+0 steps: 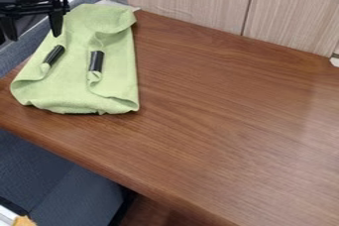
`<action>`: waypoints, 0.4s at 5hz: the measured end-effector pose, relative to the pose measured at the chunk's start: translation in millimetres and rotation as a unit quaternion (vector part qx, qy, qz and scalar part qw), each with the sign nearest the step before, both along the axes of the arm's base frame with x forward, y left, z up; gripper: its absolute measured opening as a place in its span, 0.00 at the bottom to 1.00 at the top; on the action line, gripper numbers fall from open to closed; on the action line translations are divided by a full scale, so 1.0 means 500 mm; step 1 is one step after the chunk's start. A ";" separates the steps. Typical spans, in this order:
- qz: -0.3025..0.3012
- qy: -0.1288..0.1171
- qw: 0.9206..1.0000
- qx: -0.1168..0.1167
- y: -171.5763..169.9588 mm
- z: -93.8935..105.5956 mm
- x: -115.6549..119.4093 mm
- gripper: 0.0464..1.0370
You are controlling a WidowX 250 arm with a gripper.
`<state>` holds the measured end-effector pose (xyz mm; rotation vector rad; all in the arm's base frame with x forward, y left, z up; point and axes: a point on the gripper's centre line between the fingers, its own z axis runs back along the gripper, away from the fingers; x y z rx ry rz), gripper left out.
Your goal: Unfold cloth from center to top right
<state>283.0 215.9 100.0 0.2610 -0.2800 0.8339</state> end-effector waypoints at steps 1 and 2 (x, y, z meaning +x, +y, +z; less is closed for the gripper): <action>0.004 0.015 1.000 -0.011 -0.002 -0.025 -0.002 0.96; -0.007 0.028 0.999 -0.020 -0.030 -0.043 0.021 0.96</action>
